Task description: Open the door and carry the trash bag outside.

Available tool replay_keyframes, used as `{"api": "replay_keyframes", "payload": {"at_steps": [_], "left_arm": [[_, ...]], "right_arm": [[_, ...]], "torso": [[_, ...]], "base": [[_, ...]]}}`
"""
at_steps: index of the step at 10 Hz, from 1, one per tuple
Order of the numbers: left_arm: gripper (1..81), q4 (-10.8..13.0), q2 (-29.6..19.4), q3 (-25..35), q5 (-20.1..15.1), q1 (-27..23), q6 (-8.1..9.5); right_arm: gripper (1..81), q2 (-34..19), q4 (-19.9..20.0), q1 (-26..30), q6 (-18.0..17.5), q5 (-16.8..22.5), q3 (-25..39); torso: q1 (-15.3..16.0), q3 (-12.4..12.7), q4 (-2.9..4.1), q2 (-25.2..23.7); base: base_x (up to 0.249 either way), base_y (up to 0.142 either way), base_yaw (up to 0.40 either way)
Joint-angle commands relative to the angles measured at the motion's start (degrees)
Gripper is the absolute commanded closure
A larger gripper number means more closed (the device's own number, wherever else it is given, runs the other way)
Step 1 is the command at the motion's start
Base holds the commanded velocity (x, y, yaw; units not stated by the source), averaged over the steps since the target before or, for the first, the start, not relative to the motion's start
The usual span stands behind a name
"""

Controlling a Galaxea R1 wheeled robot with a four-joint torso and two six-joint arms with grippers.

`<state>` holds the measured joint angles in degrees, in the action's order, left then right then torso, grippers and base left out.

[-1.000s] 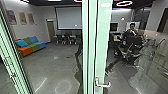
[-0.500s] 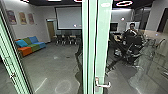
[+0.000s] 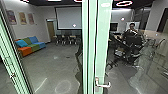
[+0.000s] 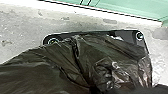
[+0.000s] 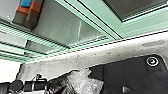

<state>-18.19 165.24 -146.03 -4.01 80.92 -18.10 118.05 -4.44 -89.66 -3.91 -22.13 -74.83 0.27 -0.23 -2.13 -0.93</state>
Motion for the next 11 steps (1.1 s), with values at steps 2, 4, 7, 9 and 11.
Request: {"api": "replay_keyframes", "payload": {"at_steps": [2,4,7,9,11], "left_arm": [[81.1,0.08,-0.17,0.13,-3.55,-4.14,-0.09],[81.1,0.0,-0.17,0.13,-3.55,-4.23,-0.09],[81.1,0.0,0.09,0.13,-3.55,-4.23,-0.09],[81.1,0.0,0.27,0.13,-3.55,-4.23,-0.09],[81.1,0.0,0.44,0.13,-3.55,-4.23,-0.09]], "right_arm": [[1.0,-9.3,3.2,11.72,0.22,6.45,9.79],[1.0,-11.49,5.58,17.0,0.13,11.57,10.94],[1.0,-18.78,9.78,25.96,0.13,16.49,17.52],[1.0,-20.2,15.56,31.5,0.05,20.7,17.18],[1.0,-20.73,19.91,36.16,0.05,23.27,17.53]], "torso": [[0.0,0.0,0.0,0.0],[0.0,0.0,0.0,0.0],[0.0,0.0,0.0,0.0],[0.0,0.0,0.0,0.0],[0.0,0.0,0.0,0.0]], "base": [[0.0,0.0,0.0],[0.0,0.0,0.0],[0.0,0.0,0.0],[0.0,0.0,0.0],[0.0,0.0,0.0]]}}
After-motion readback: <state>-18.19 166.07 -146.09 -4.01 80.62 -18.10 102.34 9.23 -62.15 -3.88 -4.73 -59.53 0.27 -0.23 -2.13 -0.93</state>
